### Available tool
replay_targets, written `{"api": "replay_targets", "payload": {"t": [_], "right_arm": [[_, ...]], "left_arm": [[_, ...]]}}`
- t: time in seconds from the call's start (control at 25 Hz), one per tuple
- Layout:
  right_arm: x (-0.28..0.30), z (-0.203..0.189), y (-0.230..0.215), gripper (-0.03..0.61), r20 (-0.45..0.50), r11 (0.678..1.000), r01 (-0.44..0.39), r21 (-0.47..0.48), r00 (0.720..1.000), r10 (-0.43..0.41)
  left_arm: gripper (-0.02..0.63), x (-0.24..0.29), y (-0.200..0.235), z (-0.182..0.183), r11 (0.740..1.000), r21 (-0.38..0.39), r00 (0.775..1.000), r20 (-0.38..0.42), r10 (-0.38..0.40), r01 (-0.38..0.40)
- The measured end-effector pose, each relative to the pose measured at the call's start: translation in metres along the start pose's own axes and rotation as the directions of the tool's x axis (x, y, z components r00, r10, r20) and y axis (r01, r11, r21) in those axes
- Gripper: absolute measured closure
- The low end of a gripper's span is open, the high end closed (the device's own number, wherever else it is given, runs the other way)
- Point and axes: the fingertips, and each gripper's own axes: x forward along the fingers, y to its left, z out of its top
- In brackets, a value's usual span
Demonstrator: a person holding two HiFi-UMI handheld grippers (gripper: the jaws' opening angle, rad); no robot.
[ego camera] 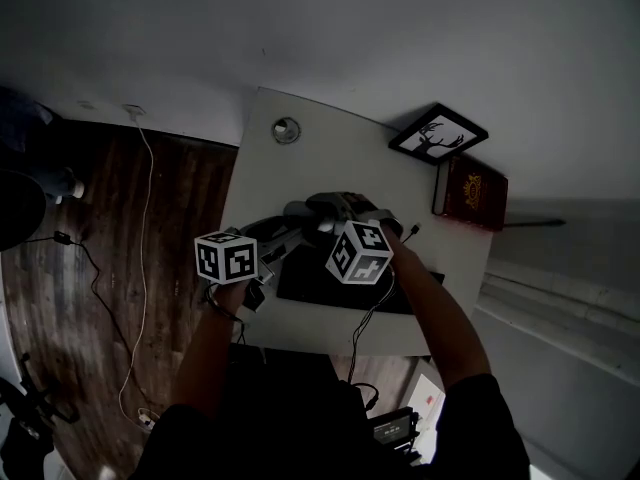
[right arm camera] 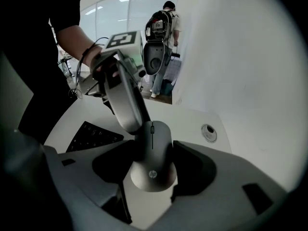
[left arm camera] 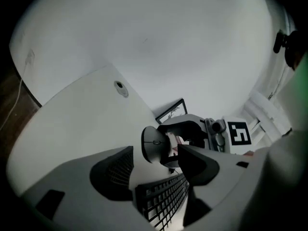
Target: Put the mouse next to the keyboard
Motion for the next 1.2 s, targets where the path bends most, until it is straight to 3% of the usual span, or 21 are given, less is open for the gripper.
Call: {"api": "replay_targets", "payload": {"t": [0.2,0.32,0.48,0.76,0.92,1.2], "right_arm": [[-0.011,0.006,0.005,0.31,0.05,0.999,0.029,-0.04,0.998,-0.027],[-0.019,0.01,0.004,0.31,0.061,0.999,0.039,-0.015,0.997,-0.038],[-0.023,0.007,0.005,0.31,0.077,0.999,0.052,0.014,0.996,-0.053],[-0.029,0.014,0.007,0.31,0.101,0.993,0.102,0.054,0.989,-0.107],[-0.037,0.015,0.007,0.308,0.101,0.982,0.185,0.044,0.977,-0.188],[-0.067,-0.003,0.022,0.293,0.067,0.952,0.277,0.134,0.956,-0.287]], "left_arm": [[0.351,0.01,-0.016,0.014,0.992,-0.053,0.993,0.035,-0.114,0.116],[0.477,0.01,-0.017,0.017,0.989,-0.066,0.99,0.043,-0.133,0.136],[0.514,0.009,-0.023,0.017,0.985,-0.031,0.985,0.0,-0.171,0.171],[0.517,0.002,-0.035,0.019,0.981,0.006,0.979,-0.061,-0.194,0.195],[0.517,-0.003,-0.046,0.024,0.976,0.035,0.974,-0.078,-0.211,0.214],[0.515,-0.008,-0.083,0.019,0.946,0.096,0.937,-0.196,-0.288,0.31]]}}
